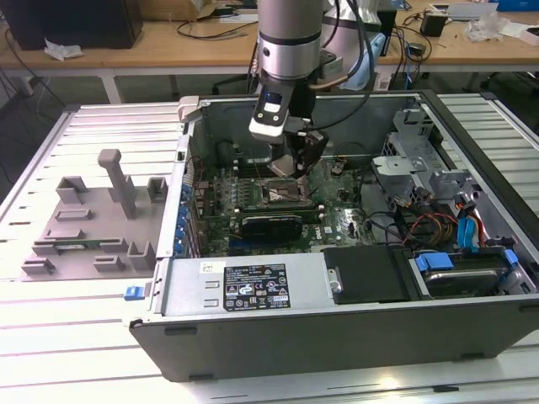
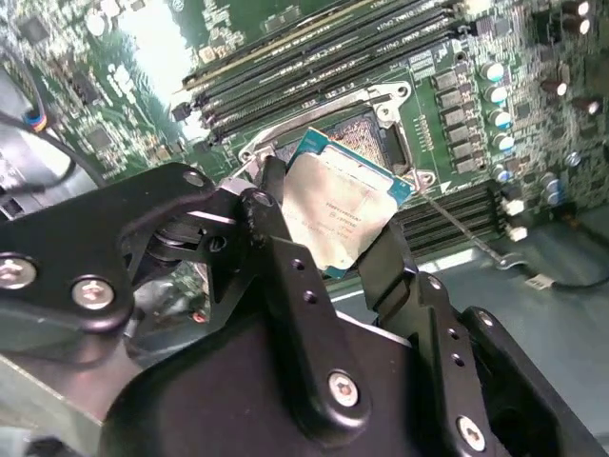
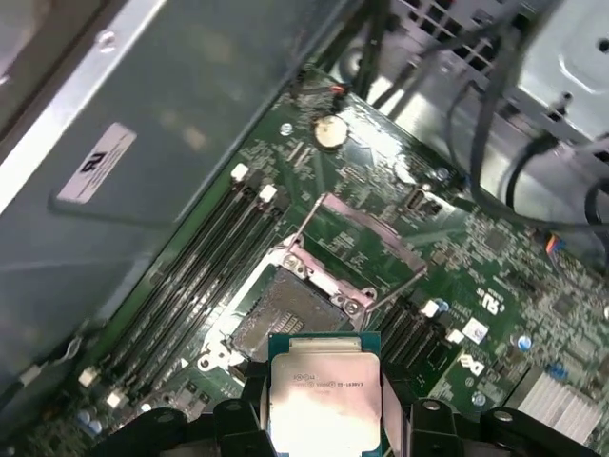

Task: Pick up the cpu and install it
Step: 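Place the cpu into insertion slot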

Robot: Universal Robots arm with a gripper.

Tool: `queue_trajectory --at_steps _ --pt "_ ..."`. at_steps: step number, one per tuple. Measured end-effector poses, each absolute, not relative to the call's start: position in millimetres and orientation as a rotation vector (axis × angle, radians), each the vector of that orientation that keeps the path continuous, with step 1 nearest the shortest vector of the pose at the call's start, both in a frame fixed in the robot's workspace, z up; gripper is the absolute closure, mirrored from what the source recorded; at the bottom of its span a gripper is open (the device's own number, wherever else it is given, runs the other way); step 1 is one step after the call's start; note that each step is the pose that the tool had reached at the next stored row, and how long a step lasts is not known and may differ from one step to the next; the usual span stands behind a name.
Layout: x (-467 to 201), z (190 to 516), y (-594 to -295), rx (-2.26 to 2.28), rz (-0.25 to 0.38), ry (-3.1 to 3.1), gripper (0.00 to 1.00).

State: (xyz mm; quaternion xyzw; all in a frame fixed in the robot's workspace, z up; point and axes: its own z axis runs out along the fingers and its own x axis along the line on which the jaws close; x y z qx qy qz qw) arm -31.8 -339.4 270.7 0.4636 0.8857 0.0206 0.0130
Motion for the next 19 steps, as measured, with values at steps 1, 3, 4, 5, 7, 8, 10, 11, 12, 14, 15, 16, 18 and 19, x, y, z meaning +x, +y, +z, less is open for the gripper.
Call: queue_trajectory --at_steps 1,3,4,5,7,8,10,11,12,14,15,16,18,19 --pt "-31.8 270.6 -339.4 1.476 0.064 2.743 0.45" --pt "-31.8 270.3 -339.4 1.552 0.063 2.699 0.45" --pt "-31.8 270.2 -339.4 1.592 0.062 2.675 0.45" --pt "-31.8 270.0 -339.4 1.638 0.061 2.646 0.45" --pt "-31.8 269.7 -339.3 1.72 0.06 2.592 0.45" --pt "-31.8 269.2 -339.3 1.756 0.059 2.567 0.45" --pt "-31.8 268.0 -339.3 1.842 0.057 2.504 0.45" --pt "-31.8 267.5 -339.4 1.872 0.057 2.482 0.45" --pt "-31.8 267.2 -339.4 1.892 0.056 2.466 0.45" --pt "-31.8 266.0 -339.4 1.973 0.054 2.4 0.45" --pt "-31.8 265.4 -339.3 2.009 0.054 2.37 0.45" --pt "-31.8 265.0 -339.3 2.032 0.053 2.35 0.45" --pt "-31.8 264.1 -339.3 2.088 0.052 2.299 0.45" --pt "-31.8 263.7 -339.4 2.109 0.051 2.279 0.45"
